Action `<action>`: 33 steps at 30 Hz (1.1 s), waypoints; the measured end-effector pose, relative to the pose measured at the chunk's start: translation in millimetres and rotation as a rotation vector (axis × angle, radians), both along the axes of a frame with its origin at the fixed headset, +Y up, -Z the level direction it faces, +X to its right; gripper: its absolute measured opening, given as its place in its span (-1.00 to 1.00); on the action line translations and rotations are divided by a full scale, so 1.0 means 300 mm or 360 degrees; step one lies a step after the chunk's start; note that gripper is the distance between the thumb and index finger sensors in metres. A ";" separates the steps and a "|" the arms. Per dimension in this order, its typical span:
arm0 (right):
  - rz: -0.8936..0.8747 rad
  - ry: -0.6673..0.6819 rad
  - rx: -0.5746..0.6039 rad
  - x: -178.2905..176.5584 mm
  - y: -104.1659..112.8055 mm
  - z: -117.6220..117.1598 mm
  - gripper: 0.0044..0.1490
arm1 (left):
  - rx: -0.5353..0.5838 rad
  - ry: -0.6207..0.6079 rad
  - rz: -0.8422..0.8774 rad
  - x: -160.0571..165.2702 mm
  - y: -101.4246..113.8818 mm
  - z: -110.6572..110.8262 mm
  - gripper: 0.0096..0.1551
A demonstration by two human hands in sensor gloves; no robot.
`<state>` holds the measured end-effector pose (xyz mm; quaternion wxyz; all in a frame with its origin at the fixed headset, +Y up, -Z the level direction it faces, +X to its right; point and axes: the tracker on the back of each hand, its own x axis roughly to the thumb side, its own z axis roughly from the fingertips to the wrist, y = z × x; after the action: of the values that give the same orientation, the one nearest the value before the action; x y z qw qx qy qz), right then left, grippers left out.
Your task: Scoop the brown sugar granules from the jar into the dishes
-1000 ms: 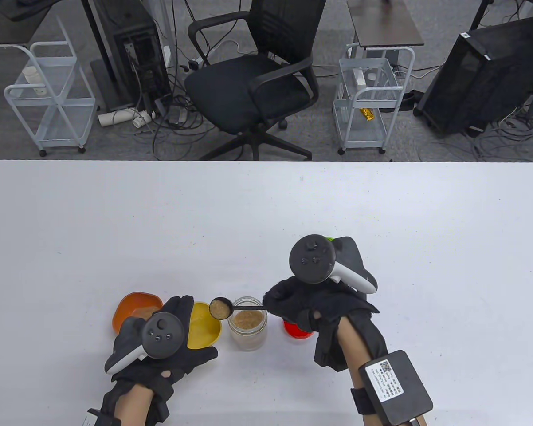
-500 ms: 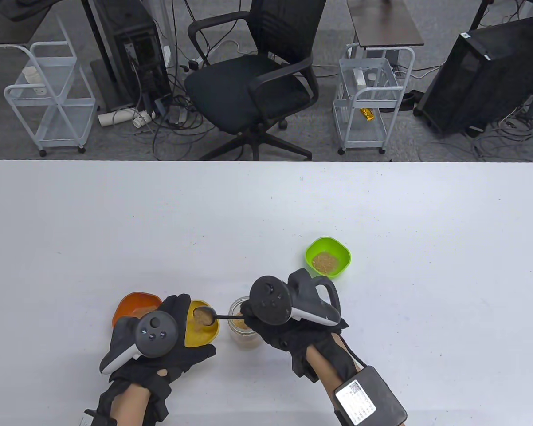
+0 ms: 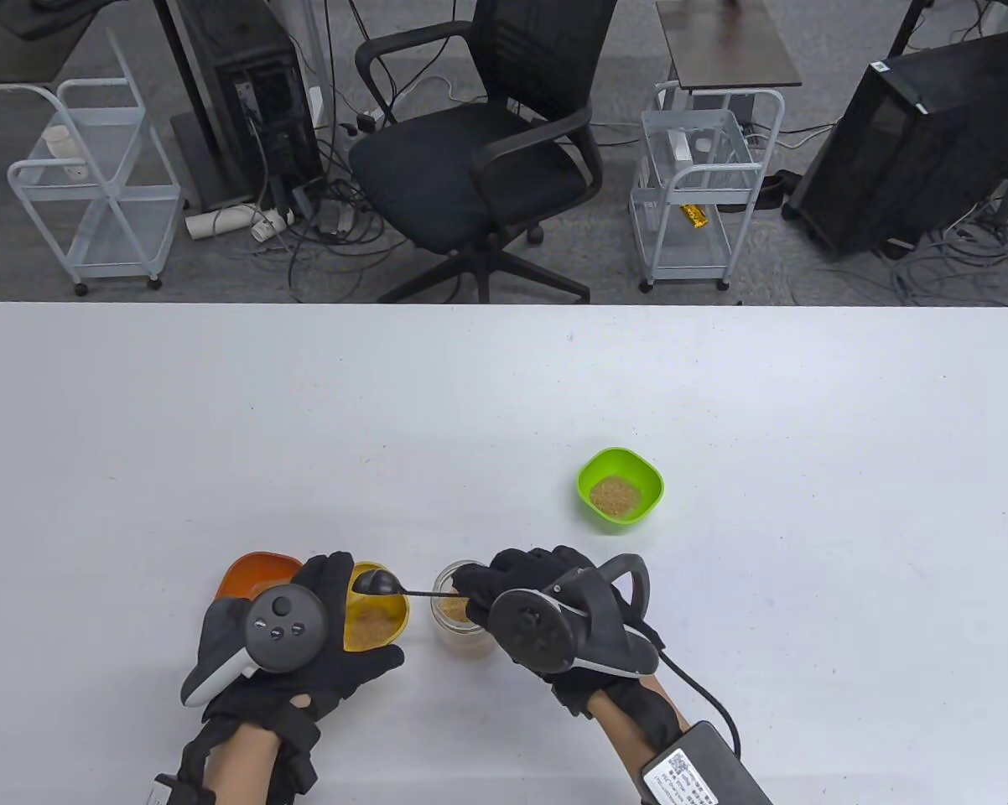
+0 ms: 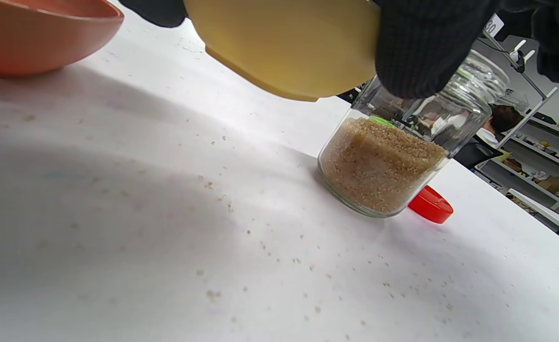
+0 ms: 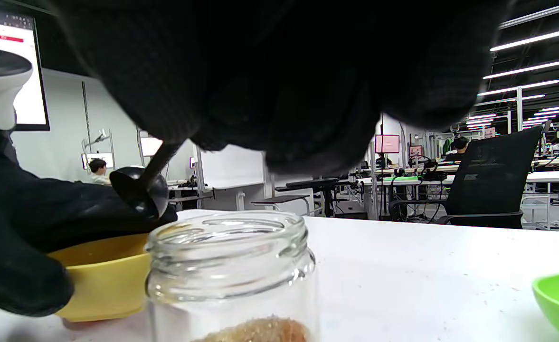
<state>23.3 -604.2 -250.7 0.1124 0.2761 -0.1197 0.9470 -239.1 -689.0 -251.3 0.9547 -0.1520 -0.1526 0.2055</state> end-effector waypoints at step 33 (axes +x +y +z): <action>-0.0743 -0.0289 -0.0338 0.275 -0.102 0.118 -0.49 | -0.0012 -0.0014 -0.0085 0.023 0.000 -0.010 0.45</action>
<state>105.7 -634.8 -215.3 0.3449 0.1415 -0.0896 0.9236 -232.1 -689.0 -254.2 0.9585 -0.1606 -0.1520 0.1799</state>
